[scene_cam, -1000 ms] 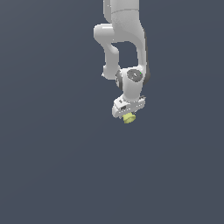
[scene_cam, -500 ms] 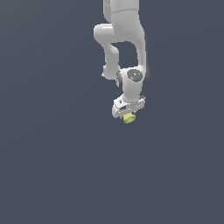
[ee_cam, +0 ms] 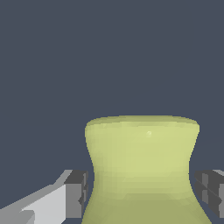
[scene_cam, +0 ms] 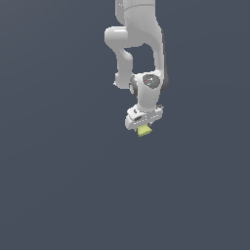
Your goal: Pick up the object and move it to a goal position.
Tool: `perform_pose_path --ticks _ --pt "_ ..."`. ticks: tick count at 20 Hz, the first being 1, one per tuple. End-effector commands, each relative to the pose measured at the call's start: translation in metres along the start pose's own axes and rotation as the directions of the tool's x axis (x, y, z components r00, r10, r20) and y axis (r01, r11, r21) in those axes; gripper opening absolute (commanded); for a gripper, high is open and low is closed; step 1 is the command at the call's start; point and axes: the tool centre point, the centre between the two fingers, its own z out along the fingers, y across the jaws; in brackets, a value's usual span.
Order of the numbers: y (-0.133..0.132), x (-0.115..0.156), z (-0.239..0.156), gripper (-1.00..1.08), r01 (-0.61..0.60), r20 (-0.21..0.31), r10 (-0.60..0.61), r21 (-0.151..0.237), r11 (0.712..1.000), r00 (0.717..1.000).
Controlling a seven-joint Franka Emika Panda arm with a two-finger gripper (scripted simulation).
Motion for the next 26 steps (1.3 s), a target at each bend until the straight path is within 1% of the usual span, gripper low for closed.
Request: perform_pose_path --ticks 1,9,26 --pt "-0.001 0.001 -0.011 -1.0 0.0 -0.001 0.0 0.0 1.0 1.0" --pt "-0.004 0.008 -0.067 -1.0 0.001 -0.001 -0.001 0.0 1.0 1.0" --pt "-0.013 0.028 -0.233 -1.0 0.002 -0.001 -0.002 0.002 1.0 1.0"
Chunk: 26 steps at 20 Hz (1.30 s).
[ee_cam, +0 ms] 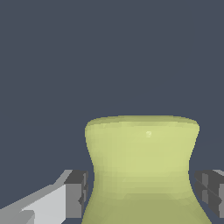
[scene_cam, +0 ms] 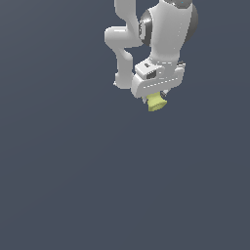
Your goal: Pick up the object and move it to a goal position.
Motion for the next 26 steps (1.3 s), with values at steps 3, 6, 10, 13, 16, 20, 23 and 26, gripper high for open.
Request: perform_pose_path --ticks 3,6,10,13,16,20,23,26 --pt "-0.002 0.005 -0.045 -1.0 0.0 0.001 0.0 0.0 1.0 1.0" --pt "-0.003 0.01 -0.075 -1.0 0.0 0.001 0.0 0.0 1.0 1.0" --pt "-0.005 0.016 -0.114 -1.0 -0.001 0.001 0.001 0.0 1.0 1.0" --pt "-0.006 0.02 -0.142 -1.0 -0.001 0.001 0.001 0.0 1.0 1.0" --pt "-0.007 0.025 -0.167 -1.0 -0.001 0.001 0.001 -0.001 1.0 1.0" --pt "-0.007 0.03 -0.194 -1.0 -0.001 0.001 0.001 -0.001 1.0 1.0" --pt "-0.008 0.033 -0.209 -1.0 -0.002 0.001 0.002 -0.001 1.0 1.0" --pt "-0.008 0.036 -0.22 -1.0 -0.002 0.001 0.002 -0.001 1.0 1.0"
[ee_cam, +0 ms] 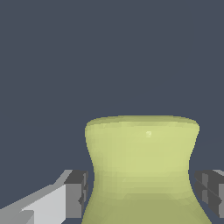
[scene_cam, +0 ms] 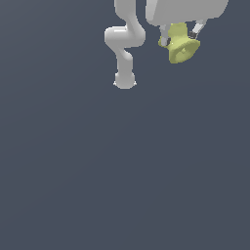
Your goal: Pick up the object and move it to a goal position.
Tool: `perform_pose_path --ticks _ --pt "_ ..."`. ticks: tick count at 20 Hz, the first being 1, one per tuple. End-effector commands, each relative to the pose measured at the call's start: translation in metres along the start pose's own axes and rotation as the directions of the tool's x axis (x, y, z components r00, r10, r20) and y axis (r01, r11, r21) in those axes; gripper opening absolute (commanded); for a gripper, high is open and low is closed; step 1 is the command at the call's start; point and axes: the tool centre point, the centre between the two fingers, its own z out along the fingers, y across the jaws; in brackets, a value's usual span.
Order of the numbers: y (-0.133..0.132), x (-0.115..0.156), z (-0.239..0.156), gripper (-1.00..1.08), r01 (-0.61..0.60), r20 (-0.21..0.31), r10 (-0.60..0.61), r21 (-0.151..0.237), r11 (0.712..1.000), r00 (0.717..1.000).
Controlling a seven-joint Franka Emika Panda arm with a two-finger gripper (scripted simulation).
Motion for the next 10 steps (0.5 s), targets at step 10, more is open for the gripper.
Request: perform_pose_path --ticks 10 --pt "0.0 0.005 -0.02 -1.0 0.0 0.001 0.0 0.0 1.0 1.0"
